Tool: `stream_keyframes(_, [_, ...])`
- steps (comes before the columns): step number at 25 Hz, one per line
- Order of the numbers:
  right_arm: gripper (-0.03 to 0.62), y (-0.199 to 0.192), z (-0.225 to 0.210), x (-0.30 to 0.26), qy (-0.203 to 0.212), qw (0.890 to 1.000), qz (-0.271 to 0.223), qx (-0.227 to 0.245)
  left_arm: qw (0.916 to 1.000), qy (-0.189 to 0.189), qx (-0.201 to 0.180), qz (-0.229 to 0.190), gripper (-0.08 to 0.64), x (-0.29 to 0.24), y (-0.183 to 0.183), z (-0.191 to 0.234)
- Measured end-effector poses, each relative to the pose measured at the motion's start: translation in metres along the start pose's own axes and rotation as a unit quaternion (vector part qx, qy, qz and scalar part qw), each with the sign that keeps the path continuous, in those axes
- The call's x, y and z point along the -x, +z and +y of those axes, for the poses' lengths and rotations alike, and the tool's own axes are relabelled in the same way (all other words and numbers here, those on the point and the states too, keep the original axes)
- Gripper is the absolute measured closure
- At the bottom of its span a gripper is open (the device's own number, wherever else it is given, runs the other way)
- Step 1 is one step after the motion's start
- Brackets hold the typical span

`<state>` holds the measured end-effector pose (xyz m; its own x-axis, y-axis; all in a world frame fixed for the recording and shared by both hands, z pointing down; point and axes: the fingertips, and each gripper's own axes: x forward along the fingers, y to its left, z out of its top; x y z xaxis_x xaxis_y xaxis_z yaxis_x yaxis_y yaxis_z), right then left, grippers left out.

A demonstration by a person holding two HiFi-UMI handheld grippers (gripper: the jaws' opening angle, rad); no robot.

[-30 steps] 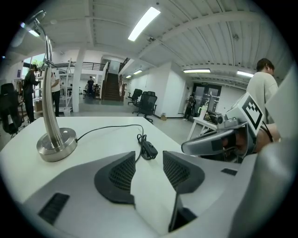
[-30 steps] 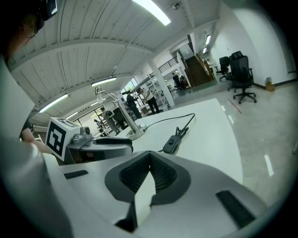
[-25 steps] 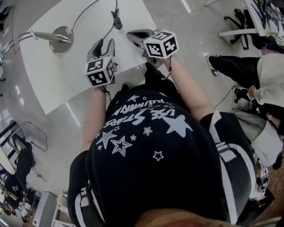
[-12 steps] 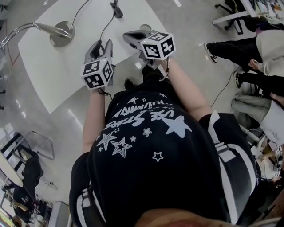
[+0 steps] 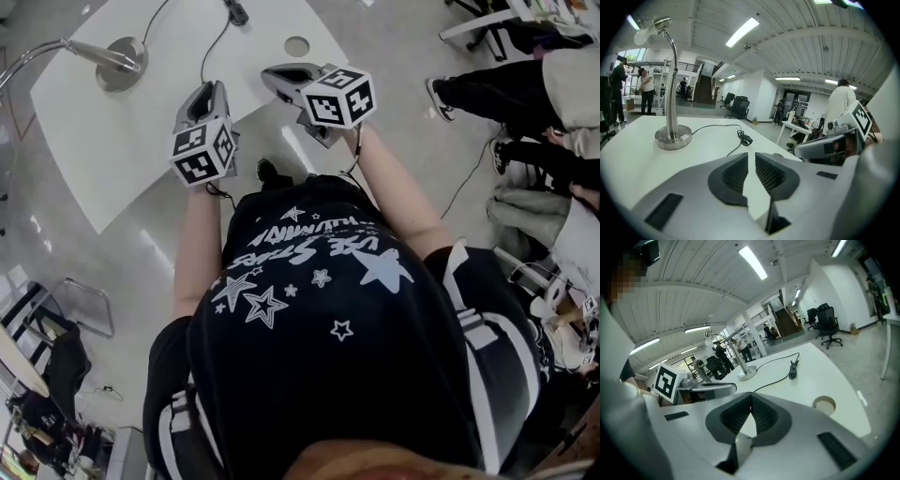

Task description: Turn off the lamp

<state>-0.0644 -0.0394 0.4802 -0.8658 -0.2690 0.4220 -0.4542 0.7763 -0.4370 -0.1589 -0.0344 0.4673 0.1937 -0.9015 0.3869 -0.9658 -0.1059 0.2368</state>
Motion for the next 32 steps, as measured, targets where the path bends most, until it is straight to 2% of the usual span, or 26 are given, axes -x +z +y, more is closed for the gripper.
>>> stream_keyframes(5, [0.586, -0.009, 0.005, 0.020, 0.006, 1.000, -0.012, -0.007, 0.9998, 0.013, -0.010, -0.008, 0.514, 0.011, 0.004, -0.013])
stream_keyframes(15, [0.586, -0.025, 0.034, 0.062, 0.037, 0.999, -0.019, 0.009, 0.9987, 0.034, -0.018, -0.033, 0.537, 0.052, 0.006, -0.051])
stream_keyframes(23, [0.586, -0.012, 0.055, 0.094, 0.049, 0.996, -0.046, 0.055, 0.9958, 0.035, -0.033, -0.078, 0.540, 0.087, 0.027, -0.084])
stream_keyframes(27, [0.586, -0.004, 0.059, 0.112, 0.050, 0.995, -0.065, 0.064, 0.9936, 0.038, -0.035, -0.100, 0.540, 0.103, 0.037, -0.099])
stream_keyframes(32, [0.586, -0.015, 0.074, 0.127, 0.055, 0.993, -0.065, 0.080, 0.9912, 0.050, -0.036, -0.117, 0.540, 0.129, 0.031, -0.111])
